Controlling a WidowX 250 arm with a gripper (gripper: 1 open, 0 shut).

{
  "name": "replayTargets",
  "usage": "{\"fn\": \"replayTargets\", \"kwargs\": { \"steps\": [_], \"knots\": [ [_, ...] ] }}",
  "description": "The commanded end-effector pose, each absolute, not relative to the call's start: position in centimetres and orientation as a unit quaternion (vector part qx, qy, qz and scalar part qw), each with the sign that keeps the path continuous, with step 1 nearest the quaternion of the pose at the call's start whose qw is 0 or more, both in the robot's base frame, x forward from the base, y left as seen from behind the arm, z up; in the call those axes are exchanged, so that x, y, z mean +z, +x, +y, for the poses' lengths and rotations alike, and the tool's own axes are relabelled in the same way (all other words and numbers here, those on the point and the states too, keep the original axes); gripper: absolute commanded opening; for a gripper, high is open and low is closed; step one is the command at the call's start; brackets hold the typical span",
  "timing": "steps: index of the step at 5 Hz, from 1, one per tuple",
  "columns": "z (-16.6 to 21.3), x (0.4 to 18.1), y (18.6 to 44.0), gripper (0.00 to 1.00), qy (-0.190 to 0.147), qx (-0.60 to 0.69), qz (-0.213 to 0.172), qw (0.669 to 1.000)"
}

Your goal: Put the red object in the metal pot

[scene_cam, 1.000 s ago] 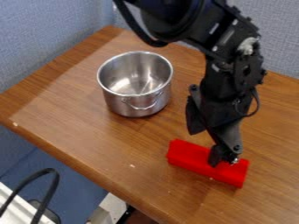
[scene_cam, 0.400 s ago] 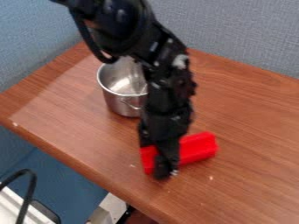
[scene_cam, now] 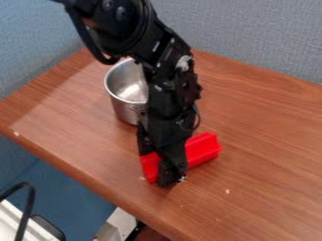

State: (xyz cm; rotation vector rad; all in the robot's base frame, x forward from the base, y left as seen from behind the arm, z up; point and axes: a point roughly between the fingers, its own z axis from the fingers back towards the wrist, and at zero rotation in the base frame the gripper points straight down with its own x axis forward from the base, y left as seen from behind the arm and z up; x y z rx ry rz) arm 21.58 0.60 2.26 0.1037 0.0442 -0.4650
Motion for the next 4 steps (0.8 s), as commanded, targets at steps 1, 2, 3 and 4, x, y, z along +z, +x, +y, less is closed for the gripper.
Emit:
{"fn": "replayTargets", "kwargs": {
  "steps": [1,2,3,4],
  "knots": [
    [-0.2,4.5,22.4,0.0,0.059,-0.204,0.0,0.977],
    [-0.8,6.5,23.2,0.0,0.055,-0.165,-0.01,0.985],
    [0.1,8.4,24.7,0.0,0.056,-0.142,-0.024,0.988],
    [1.0,10.6,26.4,0.0,0.063,-0.114,-0.049,0.99]
  ]
}}
